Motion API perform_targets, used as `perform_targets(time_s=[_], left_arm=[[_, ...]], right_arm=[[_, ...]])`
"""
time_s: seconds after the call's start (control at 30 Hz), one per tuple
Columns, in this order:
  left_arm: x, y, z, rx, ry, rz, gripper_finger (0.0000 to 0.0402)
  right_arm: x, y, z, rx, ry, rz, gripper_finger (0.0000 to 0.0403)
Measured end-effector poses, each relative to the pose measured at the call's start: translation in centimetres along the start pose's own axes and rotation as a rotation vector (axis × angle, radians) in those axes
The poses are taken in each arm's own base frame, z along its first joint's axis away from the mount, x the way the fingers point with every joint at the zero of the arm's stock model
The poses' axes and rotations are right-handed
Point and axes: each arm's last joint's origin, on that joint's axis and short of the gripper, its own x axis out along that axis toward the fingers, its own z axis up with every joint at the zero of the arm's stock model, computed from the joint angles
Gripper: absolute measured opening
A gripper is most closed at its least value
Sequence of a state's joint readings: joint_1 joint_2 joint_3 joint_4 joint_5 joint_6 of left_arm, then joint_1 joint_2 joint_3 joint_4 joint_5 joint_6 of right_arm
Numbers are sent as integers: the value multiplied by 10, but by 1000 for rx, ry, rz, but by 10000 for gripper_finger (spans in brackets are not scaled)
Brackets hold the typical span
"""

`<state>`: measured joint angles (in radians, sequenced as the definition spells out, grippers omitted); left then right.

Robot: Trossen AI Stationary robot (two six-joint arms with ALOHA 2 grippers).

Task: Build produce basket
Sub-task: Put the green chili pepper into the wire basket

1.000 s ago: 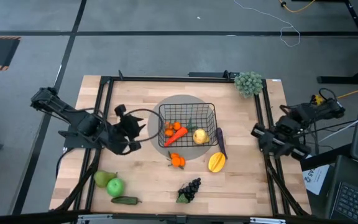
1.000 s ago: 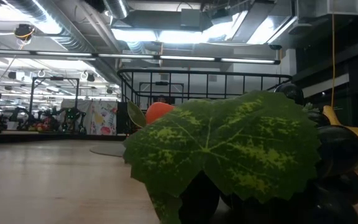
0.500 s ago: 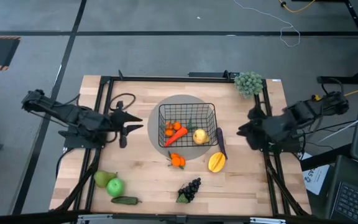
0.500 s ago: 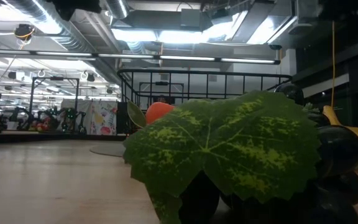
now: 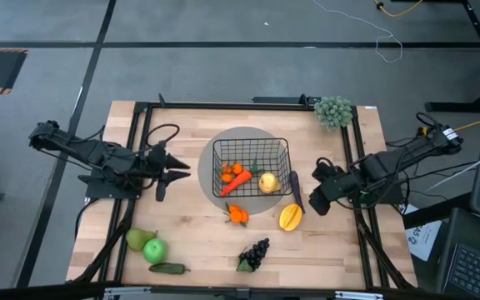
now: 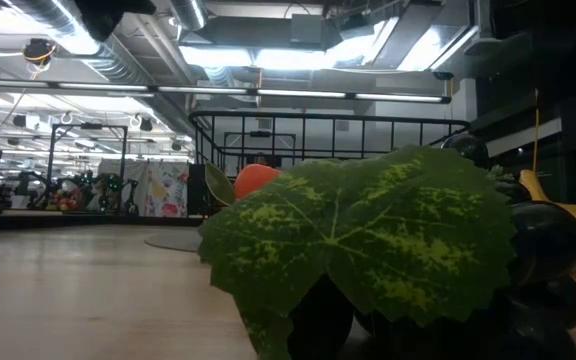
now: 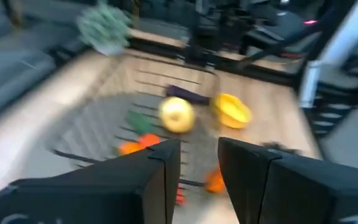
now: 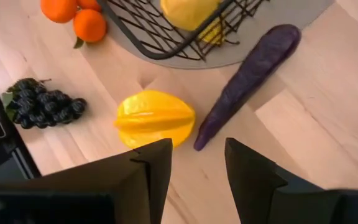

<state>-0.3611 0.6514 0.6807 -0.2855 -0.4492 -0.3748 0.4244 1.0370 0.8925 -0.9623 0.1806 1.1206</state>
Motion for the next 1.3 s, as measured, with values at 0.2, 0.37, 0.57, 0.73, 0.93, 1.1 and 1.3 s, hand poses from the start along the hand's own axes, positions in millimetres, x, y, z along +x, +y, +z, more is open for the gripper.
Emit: perform_targets(time_s=[0.2,0.37,0.57,0.73,0.93,1.1,1.3], left_arm=[[-8,-11,-20,-339,459,-431,96],[-12,-22,-26,-461,610,-518,96],[-14,-24,-27,-392,558,-498,96],[-12,-23,-26,-393,481,-410,96],[-8,-18,-24,-353,349,-246,96],[-7,-16,-23,-315,289,-177,96],[-4,-15,-23,-329,242,-101,96]], right_arm=[[3,3,0,-1,24,9,139],[3,3,0,-4,25,8,139],[3,2,0,-32,25,7,139],[3,2,0,-76,26,7,139],[3,2,0,-77,25,7,139],[3,2,0,-80,25,6,139],[3,2,0,-82,26,6,139]])
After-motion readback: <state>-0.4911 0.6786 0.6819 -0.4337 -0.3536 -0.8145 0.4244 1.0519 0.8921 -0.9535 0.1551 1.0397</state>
